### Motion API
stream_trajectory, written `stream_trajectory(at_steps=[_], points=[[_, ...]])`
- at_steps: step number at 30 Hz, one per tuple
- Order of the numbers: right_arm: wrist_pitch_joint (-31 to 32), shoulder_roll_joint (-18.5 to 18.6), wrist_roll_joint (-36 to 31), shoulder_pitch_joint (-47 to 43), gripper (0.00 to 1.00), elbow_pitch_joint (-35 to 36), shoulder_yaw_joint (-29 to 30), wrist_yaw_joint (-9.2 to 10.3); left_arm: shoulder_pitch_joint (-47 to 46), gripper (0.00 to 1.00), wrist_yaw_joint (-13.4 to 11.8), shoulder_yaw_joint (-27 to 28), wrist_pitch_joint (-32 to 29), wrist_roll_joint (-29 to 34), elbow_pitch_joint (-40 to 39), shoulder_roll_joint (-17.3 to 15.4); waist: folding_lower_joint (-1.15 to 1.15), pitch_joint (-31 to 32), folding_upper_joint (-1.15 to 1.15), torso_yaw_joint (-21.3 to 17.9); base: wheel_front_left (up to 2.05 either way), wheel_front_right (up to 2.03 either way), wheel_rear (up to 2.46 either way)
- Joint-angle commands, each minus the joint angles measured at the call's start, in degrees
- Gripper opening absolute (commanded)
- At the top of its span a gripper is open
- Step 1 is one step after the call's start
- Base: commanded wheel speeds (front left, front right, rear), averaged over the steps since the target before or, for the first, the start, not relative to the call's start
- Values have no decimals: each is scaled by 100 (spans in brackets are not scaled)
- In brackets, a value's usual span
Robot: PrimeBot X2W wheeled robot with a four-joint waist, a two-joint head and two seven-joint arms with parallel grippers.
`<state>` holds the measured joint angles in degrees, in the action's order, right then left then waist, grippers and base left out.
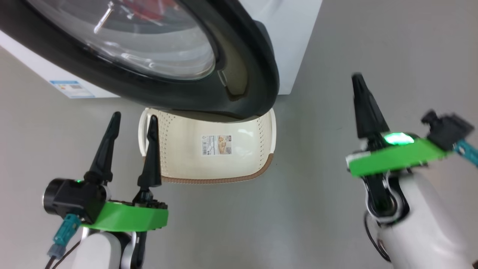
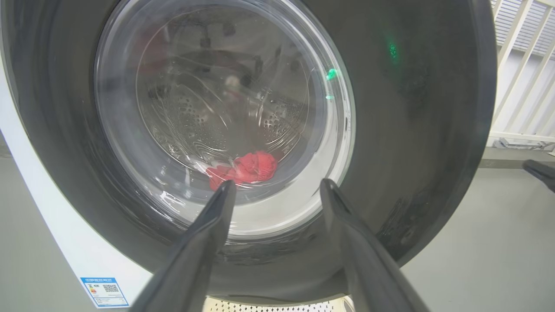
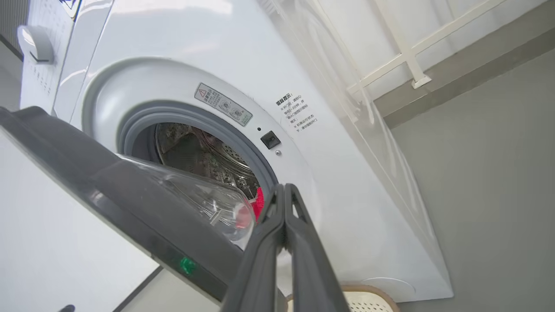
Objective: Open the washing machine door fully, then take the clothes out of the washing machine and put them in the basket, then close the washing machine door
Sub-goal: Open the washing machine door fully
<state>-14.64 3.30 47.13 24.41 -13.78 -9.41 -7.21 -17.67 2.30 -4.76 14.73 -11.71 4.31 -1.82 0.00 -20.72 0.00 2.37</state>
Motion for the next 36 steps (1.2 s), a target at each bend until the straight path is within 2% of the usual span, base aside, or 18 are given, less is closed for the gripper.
stream_trajectory(at_steps=[1,3,8,12,16,22,27,36], points=[[-36,-42,258,186,0,53,-226,-28,-106,100,-38,140,27,-25,-181,-106,0,-62,0,57,0,0,0],[38,-42,905,485,0,-98,-387,-28,-127,100,-54,110,27,-42,-201,-106,0,-106,0,101,0,0,0],[700,34,2372,1189,0,-218,-452,-28,-192,100,-89,18,27,-93,-217,-106,0,-241,0,226,0,0,0],[1651,135,3438,1666,0,-297,-442,-28,-232,100,-91,18,27,-122,-189,-106,0,-320,0,290,0,0,0],[2610,292,4199,2116,0,-490,-379,-28,-273,100,-107,-14,27,-144,-174,-106,0,-387,0,351,0,0,0],[3845,522,4783,2686,0,-928,-471,-28,-300,100,-134,-79,27,-132,-182,-106,0,-455,0,401,0,0,0],[4613,677,4953,2962,0,-1104,-639,-28,-339,100,-148,-110,27,-188,-150,-106,0,-472,0,449,0,0,0],[5192,674,5053,2807,0,-949,-773,-28,-294,100,-174,-106,27,-207,-12,-106,0,-253,0,523,0,0,0]])
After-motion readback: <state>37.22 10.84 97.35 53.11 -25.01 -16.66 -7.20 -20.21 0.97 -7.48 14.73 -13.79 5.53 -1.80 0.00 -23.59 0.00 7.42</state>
